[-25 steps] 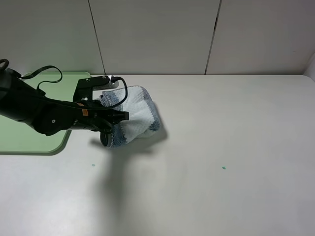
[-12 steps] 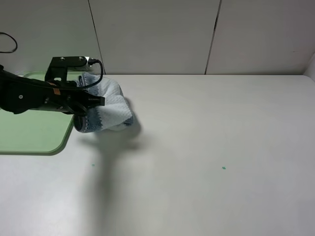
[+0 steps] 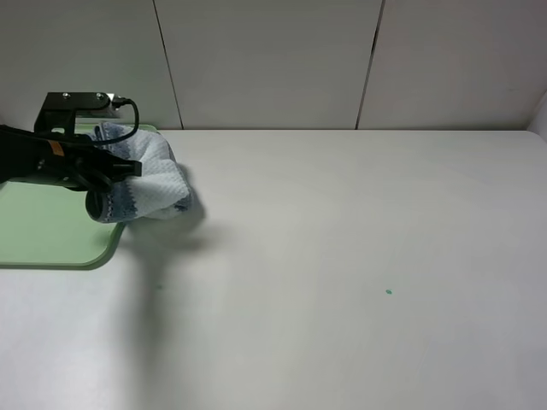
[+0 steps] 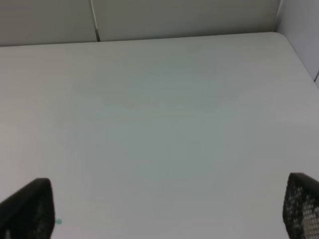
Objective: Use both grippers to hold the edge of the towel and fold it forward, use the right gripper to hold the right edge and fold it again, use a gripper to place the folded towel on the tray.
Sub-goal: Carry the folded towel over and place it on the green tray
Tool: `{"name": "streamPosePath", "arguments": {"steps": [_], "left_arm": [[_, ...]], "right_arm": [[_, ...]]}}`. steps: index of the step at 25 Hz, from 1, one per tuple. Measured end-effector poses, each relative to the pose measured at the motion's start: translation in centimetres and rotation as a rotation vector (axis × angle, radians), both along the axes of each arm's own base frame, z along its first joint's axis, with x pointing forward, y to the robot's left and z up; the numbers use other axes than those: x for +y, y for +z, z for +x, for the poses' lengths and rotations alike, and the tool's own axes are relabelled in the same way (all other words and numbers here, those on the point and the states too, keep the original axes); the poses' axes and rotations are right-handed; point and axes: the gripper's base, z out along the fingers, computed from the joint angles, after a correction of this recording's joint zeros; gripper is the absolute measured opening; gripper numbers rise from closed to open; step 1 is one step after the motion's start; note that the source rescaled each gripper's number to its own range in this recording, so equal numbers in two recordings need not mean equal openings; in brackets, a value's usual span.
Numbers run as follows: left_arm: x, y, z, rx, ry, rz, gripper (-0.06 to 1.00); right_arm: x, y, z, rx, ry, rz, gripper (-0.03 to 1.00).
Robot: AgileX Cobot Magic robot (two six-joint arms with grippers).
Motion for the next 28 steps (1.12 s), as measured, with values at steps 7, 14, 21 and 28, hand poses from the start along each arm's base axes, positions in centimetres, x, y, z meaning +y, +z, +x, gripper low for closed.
{"name": "streamPosePath", "arguments": {"steps": [7,14,21,28], "left_arm": [[3.0,0.0,0.3,-0.003,0.073,0.024,0.12],[5.6,0.0,0.2,-0.003,0.126,0.048,0.12],[7.3,0.0,0.1,-0.003,0.139,0.08,0.12],[8.8,0.0,-0.1,-0.001,0.169,0.096,0.12]], "right_arm": [[0.0,0.0,0.0,0.0,0.0,0.0,1.0],[0.0,0.0,0.0,0.0,0.0,0.0,1.0],[0.0,0.0,0.0,0.0,0.0,0.0,1.0],[0.0,0.0,0.0,0.0,0.0,0.0,1.0]]}}
